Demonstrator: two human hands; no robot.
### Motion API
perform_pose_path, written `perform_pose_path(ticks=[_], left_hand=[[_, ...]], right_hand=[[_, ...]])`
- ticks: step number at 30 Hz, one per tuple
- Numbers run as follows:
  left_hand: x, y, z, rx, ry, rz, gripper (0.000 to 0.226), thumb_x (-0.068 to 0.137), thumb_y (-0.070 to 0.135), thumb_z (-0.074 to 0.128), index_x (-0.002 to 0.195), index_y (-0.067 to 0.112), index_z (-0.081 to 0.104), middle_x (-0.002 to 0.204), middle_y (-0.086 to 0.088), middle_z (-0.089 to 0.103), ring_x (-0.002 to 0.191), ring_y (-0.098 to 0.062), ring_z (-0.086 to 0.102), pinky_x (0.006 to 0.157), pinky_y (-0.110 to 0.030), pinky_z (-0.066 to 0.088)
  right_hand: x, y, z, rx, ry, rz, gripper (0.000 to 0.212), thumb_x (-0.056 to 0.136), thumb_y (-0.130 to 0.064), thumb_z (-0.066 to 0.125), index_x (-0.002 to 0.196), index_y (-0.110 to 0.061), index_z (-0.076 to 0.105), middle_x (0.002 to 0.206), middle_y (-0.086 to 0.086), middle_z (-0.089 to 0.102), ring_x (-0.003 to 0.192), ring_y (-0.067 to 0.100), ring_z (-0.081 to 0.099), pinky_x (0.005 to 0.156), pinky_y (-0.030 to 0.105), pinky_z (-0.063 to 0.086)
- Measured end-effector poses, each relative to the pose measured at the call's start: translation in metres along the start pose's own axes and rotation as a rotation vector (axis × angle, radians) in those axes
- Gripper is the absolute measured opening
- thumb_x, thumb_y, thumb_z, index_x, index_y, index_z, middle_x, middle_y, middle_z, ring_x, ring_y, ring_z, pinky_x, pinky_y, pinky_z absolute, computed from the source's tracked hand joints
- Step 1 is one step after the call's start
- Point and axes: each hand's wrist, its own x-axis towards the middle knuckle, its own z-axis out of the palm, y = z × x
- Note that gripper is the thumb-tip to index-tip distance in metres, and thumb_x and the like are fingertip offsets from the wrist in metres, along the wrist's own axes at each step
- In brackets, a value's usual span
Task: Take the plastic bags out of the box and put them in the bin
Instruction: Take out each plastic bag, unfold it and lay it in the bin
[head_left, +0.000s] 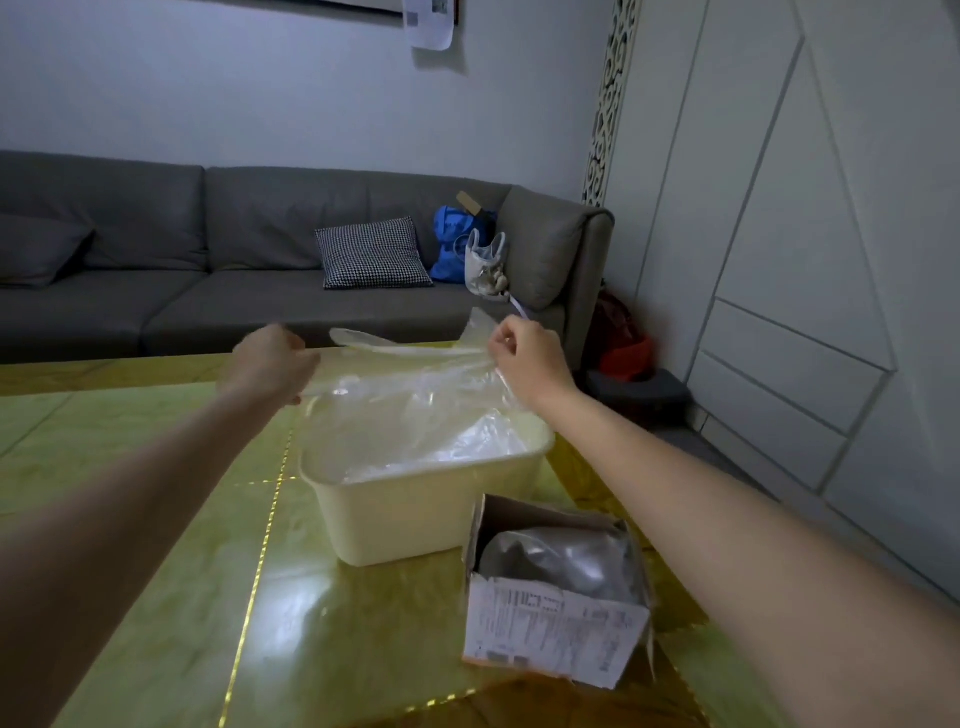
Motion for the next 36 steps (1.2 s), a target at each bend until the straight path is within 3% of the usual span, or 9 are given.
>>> perform_pose_path(ticks=[3,6,9,12,17,20,24,31,36], left_hand=[[0.001,0.006,0.014,0.126,0.029,0.344,0.033,0.087,0.025,0.06,0.116,0.01,0.057,0.12,-0.017,0.052,0.107,-0.034,0.051,0.093,-0.043,0.043],[-0.015,0.014,0.033,0.251,-0.354,0.597,0.05,0.081,0.039,0.065,0.125,0.02,0.052,0.135,-0.008,0.047,0.121,-0.028,0.046,0.102,-0.039,0.036],[-0.022,0.009,0.053,0.66,-0.631,0.504,0.069,0.08,0.046,0.064,0.14,0.032,0.032,0.148,0.0,0.031,0.13,-0.024,0.037,0.104,-0.038,0.034],[-0.023,0.004,0.07,0.757,-0.64,0.528,0.066,0.085,0.035,0.062,0.142,0.028,0.029,0.148,-0.001,0.03,0.131,-0.024,0.036,0.105,-0.036,0.033],[-0.019,0.003,0.081,0.777,-0.691,0.561,0.062,0.089,0.012,0.055,0.143,0.025,0.028,0.148,-0.002,0.028,0.131,-0.024,0.037,0.106,-0.034,0.034],[-0.018,0.002,0.083,0.784,-0.688,0.556,0.063,0.089,0.012,0.056,0.143,0.025,0.027,0.149,-0.002,0.028,0.132,-0.024,0.036,0.106,-0.035,0.034],[-0.015,-0.004,0.08,0.787,-0.703,0.508,0.063,0.089,0.015,0.056,0.144,0.025,0.025,0.149,-0.003,0.029,0.132,-0.024,0.036,0.107,-0.033,0.032],[-0.021,0.013,0.033,0.244,-0.811,0.285,0.049,0.083,0.023,0.067,0.129,0.02,0.05,0.135,0.001,0.047,0.124,-0.017,0.046,0.104,-0.033,0.034],[-0.049,0.041,0.004,-0.042,-0.607,0.421,0.025,0.085,0.004,0.061,0.109,0.011,0.062,0.106,-0.001,0.06,0.099,-0.014,0.058,0.078,-0.019,0.046]], right_hand=[[0.0,0.012,0.023,-0.067,-0.089,-0.003,0.015,0.095,-0.013,0.047,0.089,-0.006,0.059,0.089,0.012,0.064,0.085,0.029,0.06,0.074,0.04,0.05],[0.0,0.018,0.036,-0.152,-0.148,-0.021,0.015,0.095,-0.011,0.044,0.091,-0.007,0.058,0.089,0.011,0.064,0.086,0.029,0.06,0.071,0.037,0.047],[0.001,0.024,0.04,-0.284,-0.24,0.001,0.011,0.096,-0.014,0.045,0.097,-0.009,0.055,0.101,0.011,0.061,0.09,0.029,0.057,0.071,0.036,0.045],[0.002,0.02,0.032,-0.414,-0.312,-0.002,0.022,0.094,-0.015,0.049,0.115,-0.009,0.048,0.116,0.011,0.055,0.098,0.03,0.056,0.072,0.036,0.044],[-0.001,0.002,0.023,-0.512,-0.379,-0.435,0.03,0.089,-0.016,0.061,0.117,-0.01,0.051,0.121,0.008,0.043,0.109,0.024,0.045,0.083,0.033,0.042],[-0.003,0.005,0.032,-0.625,-0.747,-0.316,0.043,0.087,-0.02,0.065,0.128,-0.012,0.051,0.131,0.008,0.044,0.11,0.024,0.049,0.091,0.035,0.045],[-0.001,0.016,0.04,-0.706,-0.896,-0.104,0.055,0.093,-0.024,0.058,0.142,-0.011,0.037,0.141,0.01,0.041,0.123,0.029,0.045,0.1,0.038,0.042],[-0.012,0.008,0.018,-0.511,-0.725,-0.106,0.04,0.093,-0.024,0.057,0.129,-0.007,0.051,0.132,0.011,0.05,0.117,0.028,0.049,0.092,0.033,0.042],[-0.039,-0.009,-0.035,-0.329,-0.486,-0.126,0.021,0.093,-0.013,0.053,0.105,-0.003,0.067,0.105,0.01,0.066,0.091,0.021,0.061,0.081,0.033,0.05]])
